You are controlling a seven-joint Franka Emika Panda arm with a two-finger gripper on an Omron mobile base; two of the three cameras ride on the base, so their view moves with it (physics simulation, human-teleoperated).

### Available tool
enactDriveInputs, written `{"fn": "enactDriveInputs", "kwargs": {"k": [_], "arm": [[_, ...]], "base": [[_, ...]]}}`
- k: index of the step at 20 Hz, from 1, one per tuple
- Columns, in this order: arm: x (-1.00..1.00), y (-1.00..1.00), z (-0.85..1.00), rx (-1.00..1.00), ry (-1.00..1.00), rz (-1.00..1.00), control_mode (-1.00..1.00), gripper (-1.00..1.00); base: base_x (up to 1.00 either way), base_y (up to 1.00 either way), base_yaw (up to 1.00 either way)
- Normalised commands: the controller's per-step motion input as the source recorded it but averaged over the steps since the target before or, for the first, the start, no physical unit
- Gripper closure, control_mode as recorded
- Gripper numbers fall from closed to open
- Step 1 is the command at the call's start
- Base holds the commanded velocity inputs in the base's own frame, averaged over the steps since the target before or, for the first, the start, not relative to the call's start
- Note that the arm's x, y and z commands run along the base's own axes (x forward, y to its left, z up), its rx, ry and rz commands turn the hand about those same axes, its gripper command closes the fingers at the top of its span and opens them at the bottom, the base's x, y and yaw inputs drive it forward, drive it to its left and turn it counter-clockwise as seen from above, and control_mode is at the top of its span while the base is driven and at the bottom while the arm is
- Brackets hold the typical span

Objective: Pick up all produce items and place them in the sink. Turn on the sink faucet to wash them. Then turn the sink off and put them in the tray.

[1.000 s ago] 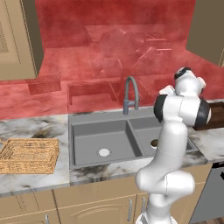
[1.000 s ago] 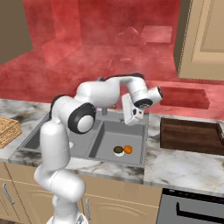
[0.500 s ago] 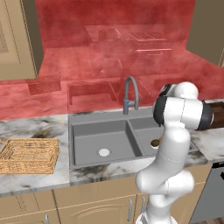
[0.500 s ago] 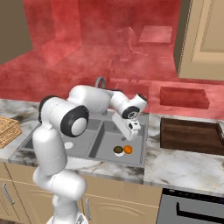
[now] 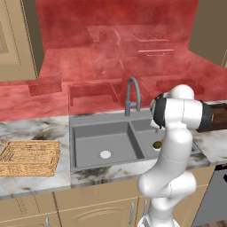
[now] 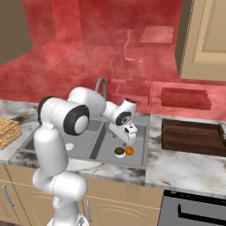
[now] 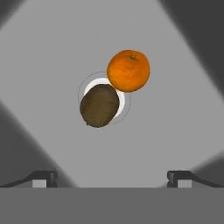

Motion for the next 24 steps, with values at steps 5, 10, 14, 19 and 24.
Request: {"fn": "enactDriveInputs", "kwargs": {"k": [5, 10, 14, 19, 24], "arm": [[0.06, 0.0, -0.5, -0.03, -0.01, 0.03, -1.0, -1.0], [0.1, -0.01, -0.61, 0.0, 0.0, 0.0, -1.0, -1.0], [0.38, 0.0, -0.32, 0.0, -0.06, 0.0, -1.0, -1.0], [0.4, 0.0, -0.13, 0.0, -0.08, 0.0, -1.0, -1.0], [0.07, -0.03, -0.26, 0.0, -0.06, 0.0, -1.0, -1.0]], "base": [[0.0, 0.0, 0.0], [0.0, 0.0, 0.0], [0.0, 0.0, 0.0], [0.0, 0.0, 0.0], [0.0, 0.0, 0.0]]}}
